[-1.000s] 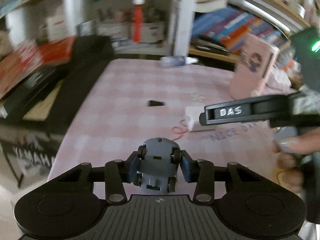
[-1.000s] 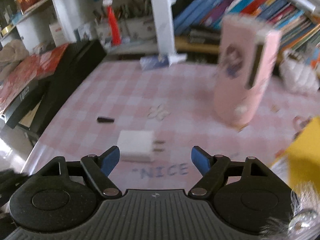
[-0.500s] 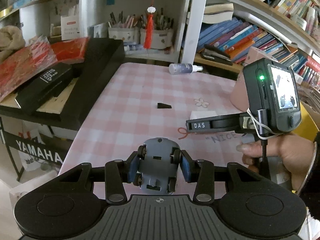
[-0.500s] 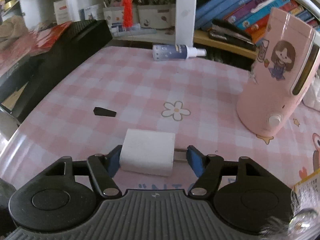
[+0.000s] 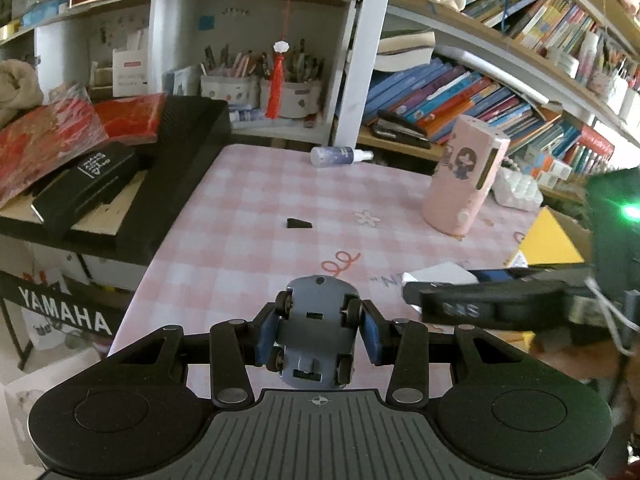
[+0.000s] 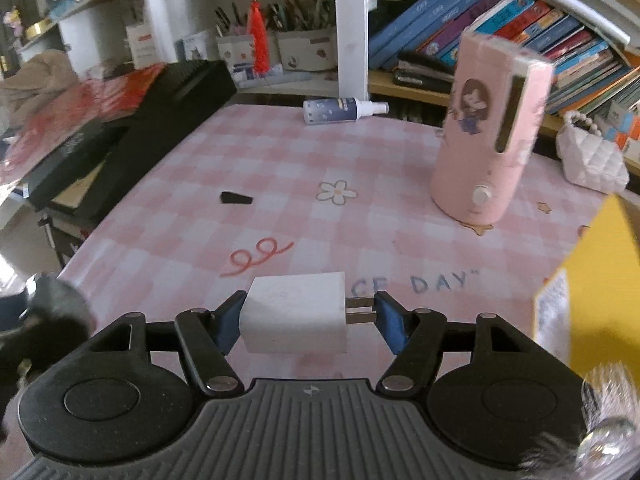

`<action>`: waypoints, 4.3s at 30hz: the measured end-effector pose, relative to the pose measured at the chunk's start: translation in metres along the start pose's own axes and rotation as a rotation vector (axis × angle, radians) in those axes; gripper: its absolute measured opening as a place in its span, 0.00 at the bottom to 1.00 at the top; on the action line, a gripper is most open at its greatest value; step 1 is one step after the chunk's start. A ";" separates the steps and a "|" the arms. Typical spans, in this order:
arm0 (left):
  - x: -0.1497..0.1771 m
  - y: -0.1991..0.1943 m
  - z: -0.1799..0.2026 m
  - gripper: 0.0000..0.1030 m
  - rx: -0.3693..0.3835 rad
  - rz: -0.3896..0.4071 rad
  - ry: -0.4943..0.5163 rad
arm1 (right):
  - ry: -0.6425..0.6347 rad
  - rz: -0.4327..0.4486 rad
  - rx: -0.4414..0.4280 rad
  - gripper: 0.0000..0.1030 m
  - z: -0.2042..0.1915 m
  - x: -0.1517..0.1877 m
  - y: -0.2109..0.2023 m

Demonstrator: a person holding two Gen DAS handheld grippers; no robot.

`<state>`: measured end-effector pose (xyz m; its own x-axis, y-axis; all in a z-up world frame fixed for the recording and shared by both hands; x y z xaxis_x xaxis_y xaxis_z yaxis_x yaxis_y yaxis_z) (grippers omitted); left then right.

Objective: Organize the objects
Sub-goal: 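Grasp the grey toy car with the left tool while the right tool grasps the white charger, then lift and carry the grey car and white charger toward the yellow box, then lower the car into the box with the left tool while the right tool lowers the charger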

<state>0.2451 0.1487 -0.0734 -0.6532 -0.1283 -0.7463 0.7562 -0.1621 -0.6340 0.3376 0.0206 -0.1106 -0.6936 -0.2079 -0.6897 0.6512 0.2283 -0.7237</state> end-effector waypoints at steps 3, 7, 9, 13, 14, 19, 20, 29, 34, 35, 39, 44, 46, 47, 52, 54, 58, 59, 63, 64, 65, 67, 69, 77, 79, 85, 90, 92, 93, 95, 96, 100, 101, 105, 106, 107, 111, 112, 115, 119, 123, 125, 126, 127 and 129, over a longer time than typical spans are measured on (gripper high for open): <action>0.002 -0.012 0.002 0.40 0.016 0.013 -0.010 | -0.015 0.012 -0.006 0.63 0.003 0.008 -0.025; 0.004 -0.026 0.005 0.40 0.034 0.032 -0.005 | -0.011 0.022 0.003 0.63 0.009 0.020 -0.056; 0.006 -0.032 0.006 0.40 0.040 0.039 -0.008 | 0.009 0.020 0.017 0.63 0.012 0.028 -0.068; 0.013 -0.042 0.010 0.40 0.062 0.042 -0.007 | 0.066 0.004 0.041 0.63 0.014 0.051 -0.084; 0.015 -0.045 0.012 0.40 0.067 0.042 -0.002 | 0.073 -0.002 0.047 0.63 0.014 0.056 -0.087; 0.026 -0.062 0.020 0.40 0.097 0.051 0.026 | 0.084 0.012 0.073 0.63 0.012 0.069 -0.107; 0.028 -0.066 0.022 0.40 0.102 0.054 0.032 | 0.086 0.014 0.075 0.63 0.011 0.072 -0.110; 0.053 -0.098 0.031 0.40 0.144 0.050 0.062 | 0.109 0.014 0.107 0.63 0.000 0.106 -0.144; 0.068 -0.116 0.037 0.40 0.170 0.045 0.089 | 0.138 0.014 0.126 0.63 -0.006 0.128 -0.164; 0.071 -0.119 0.038 0.40 0.175 0.043 0.094 | 0.143 0.014 0.130 0.63 -0.007 0.132 -0.167; 0.081 -0.129 0.045 0.40 0.200 0.036 0.122 | 0.170 0.019 0.146 0.63 -0.009 0.148 -0.183; 0.092 -0.139 0.056 0.40 0.237 0.027 0.159 | 0.211 0.023 0.174 0.63 -0.008 0.169 -0.201; 0.097 -0.143 0.061 0.40 0.254 0.023 0.176 | 0.233 0.024 0.188 0.63 -0.006 0.178 -0.208; 0.100 -0.144 0.063 0.40 0.263 0.020 0.184 | 0.243 0.023 0.194 0.63 -0.005 0.181 -0.211; 0.108 -0.149 0.077 0.40 0.308 0.010 0.220 | 0.288 0.021 0.234 0.63 0.001 0.200 -0.227; 0.109 -0.151 0.084 0.40 0.328 0.009 0.236 | 0.303 0.023 0.251 0.63 0.005 0.206 -0.233; 0.111 -0.151 0.099 0.40 0.371 0.005 0.268 | 0.341 0.028 0.292 0.63 0.015 0.215 -0.245; 0.112 -0.151 0.102 0.40 0.379 0.005 0.275 | 0.349 0.030 0.302 0.63 0.018 0.217 -0.247; 0.113 -0.150 0.118 0.40 0.415 0.004 0.304 | 0.377 0.037 0.338 0.63 0.029 0.224 -0.258; 0.113 -0.150 0.121 0.40 0.422 0.004 0.311 | 0.384 0.037 0.346 0.63 0.032 0.226 -0.259; 0.113 -0.149 0.125 0.40 0.429 0.004 0.317 | 0.391 0.038 0.353 0.63 0.035 0.228 -0.261; 0.113 -0.148 0.133 0.40 0.443 0.005 0.331 | 0.404 0.041 0.366 0.63 0.041 0.230 -0.265; 0.113 -0.147 0.141 0.40 0.455 0.006 0.344 | 0.416 0.044 0.378 0.63 0.048 0.233 -0.268; 0.110 -0.139 0.175 0.40 0.486 0.007 0.385 | 0.458 0.048 0.413 0.63 0.078 0.240 -0.276; 0.108 -0.135 0.181 0.40 0.486 0.007 0.386 | 0.462 0.048 0.413 0.63 0.085 0.239 -0.275; 0.100 -0.126 0.200 0.40 0.484 0.017 0.391 | 0.452 0.043 0.407 0.63 0.104 0.233 -0.271; 0.087 -0.119 0.217 0.40 0.483 0.039 0.387 | 0.433 0.046 0.398 0.63 0.121 0.224 -0.266; 0.078 -0.117 0.224 0.40 0.483 0.053 0.385 | 0.423 0.054 0.396 0.63 0.130 0.218 -0.265; 0.074 -0.115 0.228 0.40 0.484 0.063 0.385 | 0.416 0.061 0.397 0.63 0.135 0.214 -0.265; 0.064 -0.112 0.238 0.40 0.484 0.082 0.383 | 0.401 0.076 0.397 0.63 0.144 0.206 -0.264; 0.059 -0.110 0.243 0.40 0.483 0.094 0.382 | 0.393 0.085 0.397 0.63 0.149 0.201 -0.264; 0.040 -0.099 0.263 0.40 0.478 0.128 0.378 | 0.359 0.126 0.391 0.63 0.171 0.181 -0.264; 0.036 -0.095 0.269 0.40 0.475 0.136 0.377 | 0.353 0.136 0.389 0.63 0.176 0.176 -0.264; 0.021 -0.081 0.289 0.40 0.462 0.164 0.373 | 0.330 0.182 0.379 0.63 0.202 0.153 -0.263; 0.019 -0.078 0.293 0.40 0.459 0.168 0.372 | 0.323 0.196 0.376 0.63 0.209 0.147 -0.263; 0.017 -0.074 0.297 0.40 0.455 0.172 0.372 | 0.318 0.207 0.372 0.63 0.215 0.141 -0.263; 0.013 -0.053 0.309 0.40 0.425 0.163 0.375 | 0.304 0.242 0.347 0.63 0.235 0.118 -0.257; 0.013 -0.046 0.311 0.40 0.414 0.152 0.373 | 0.298 0.247 0.339 0.63 0.239 0.113 -0.254; 0.015 -0.028 0.313 0.40 0.379 0.123 0.370 | 0.273 0.249 0.319 0.63 0.248 0.101 -0.243; 0.018 -0.007 0.308 0.40 0.337 0.081 0.359 | 0.239 0.224 0.291 0.63 0.252 0.095 -0.223; 0.020 0.008 0.304 0.40 0.302 0.051 0.349 | 0.203 0.196 0.265 0.63 0.254 0.095 -0.204; 0.021 0.014 0.302 0.40 0.289 0.034 0.342 | 0.176 0.181 0.258 0.63 0.254 0.095 -0.195; 0.022 0.017 0.301 0.40 0.283 0.026 0.339 | 0.162 0.173 0.254 0.63 0.254 0.095 -0.190; 0.023 0.020 0.300 0.40 0.278 0.018 0.337 | 0.152 0.167 0.249 0.63 0.254 0.095 -0.187; 0.024 0.025 0.298 0.40 0.266 0.004 0.332 | 0.131 0.154 0.240 0.63 0.254 0.095 -0.180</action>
<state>0.2361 -0.1499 -0.0469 -0.5690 0.1858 -0.8010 0.6935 -0.4150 -0.5889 0.2328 -0.2819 -0.0520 -0.6048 -0.0609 -0.7940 0.7950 0.0131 -0.6065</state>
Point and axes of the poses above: each gripper's, at about its wrist camera, not at the fingertips, and y roughly the way its jaws point, z to its right, x to its underside, the point moved 9 cm from there along y, roughly the way its jaws point, and after that the axes turned 3 degrees about x, right-handed, at the moved point
